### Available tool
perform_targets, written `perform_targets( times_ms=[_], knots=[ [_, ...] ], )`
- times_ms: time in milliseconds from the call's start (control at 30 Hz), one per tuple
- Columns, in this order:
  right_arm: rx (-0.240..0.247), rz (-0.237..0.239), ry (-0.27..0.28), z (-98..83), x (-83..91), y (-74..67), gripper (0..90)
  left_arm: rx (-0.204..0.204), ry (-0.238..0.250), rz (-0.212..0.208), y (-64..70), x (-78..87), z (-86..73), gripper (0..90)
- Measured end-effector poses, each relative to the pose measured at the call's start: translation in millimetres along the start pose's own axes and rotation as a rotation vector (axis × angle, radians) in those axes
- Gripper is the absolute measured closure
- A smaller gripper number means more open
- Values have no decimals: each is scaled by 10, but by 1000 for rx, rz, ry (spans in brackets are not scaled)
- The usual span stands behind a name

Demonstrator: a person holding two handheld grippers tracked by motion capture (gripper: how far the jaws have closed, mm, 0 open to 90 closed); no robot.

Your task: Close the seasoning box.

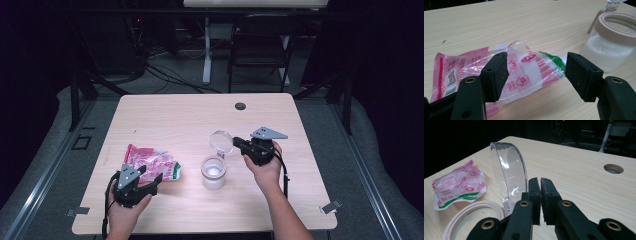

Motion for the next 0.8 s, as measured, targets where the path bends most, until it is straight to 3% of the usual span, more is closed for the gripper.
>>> perform_targets(
  times_ms=[433,633,800],
  knots=[
    [31,12,-7,-23,46,-92,863,3,-1,-3,-29,-28,7,344],
    [59,36,-25,-87,79,-203,855,6,2,-18,-36,-84,31,346],
    [121,78,-58,-207,101,-412,842,4,-14,-33,-53,-169,54,373]
  ],
)
Point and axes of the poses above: each handheld gripper's, and its own axes: x roughly backward along the jaws, z roughly out of its top, y roughly to its right, the point moved 6 cm from there along -x, roughly forward along the jaws, and after that the axes turned 13 degrees about -x, right-handed, at the moved point
